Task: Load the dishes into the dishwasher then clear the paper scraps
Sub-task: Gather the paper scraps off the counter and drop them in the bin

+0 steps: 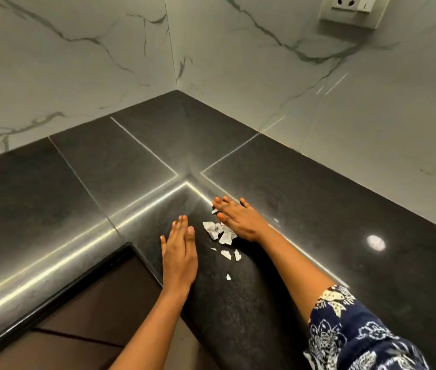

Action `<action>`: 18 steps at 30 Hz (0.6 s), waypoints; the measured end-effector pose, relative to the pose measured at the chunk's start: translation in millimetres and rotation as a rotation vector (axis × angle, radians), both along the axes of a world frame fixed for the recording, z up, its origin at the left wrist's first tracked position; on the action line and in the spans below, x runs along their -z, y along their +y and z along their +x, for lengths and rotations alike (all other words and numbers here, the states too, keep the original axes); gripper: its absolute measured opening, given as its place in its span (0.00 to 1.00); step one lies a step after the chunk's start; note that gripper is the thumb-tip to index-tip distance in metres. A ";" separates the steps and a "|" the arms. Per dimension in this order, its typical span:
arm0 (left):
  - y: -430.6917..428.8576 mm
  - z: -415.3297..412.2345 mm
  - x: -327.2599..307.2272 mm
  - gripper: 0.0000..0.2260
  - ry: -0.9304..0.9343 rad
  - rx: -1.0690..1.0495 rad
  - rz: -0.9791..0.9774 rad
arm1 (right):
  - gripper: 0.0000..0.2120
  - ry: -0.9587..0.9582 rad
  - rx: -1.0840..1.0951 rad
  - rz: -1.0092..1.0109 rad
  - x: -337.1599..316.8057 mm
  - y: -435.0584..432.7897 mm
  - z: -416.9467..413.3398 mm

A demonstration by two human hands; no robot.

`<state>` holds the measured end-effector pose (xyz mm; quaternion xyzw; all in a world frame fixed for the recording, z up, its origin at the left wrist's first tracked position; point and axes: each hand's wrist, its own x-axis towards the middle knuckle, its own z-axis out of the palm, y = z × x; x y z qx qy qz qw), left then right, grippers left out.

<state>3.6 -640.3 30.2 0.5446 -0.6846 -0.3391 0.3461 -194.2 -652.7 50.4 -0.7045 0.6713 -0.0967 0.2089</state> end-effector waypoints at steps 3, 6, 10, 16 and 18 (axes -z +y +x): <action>2.5 6.3 1.1 0.23 0.085 -0.084 -0.001 | 0.22 -0.080 -0.096 -0.020 1.8 17.4 18.5; 10.0 10.7 0.0 0.22 0.043 -0.015 -0.007 | 0.21 -0.145 -0.096 -0.045 3.5 44.1 40.1; 32.0 27.6 6.8 0.26 0.116 0.020 -0.027 | 0.23 -0.106 -0.133 -0.059 12.1 83.2 65.2; 95.4 42.9 35.3 0.35 0.712 -0.146 0.072 | 0.17 -0.844 0.427 -0.321 4.8 122.3 82.2; 103.8 35.0 36.2 0.36 0.891 -0.231 0.125 | 0.16 -0.854 0.585 -0.383 3.0 137.6 78.3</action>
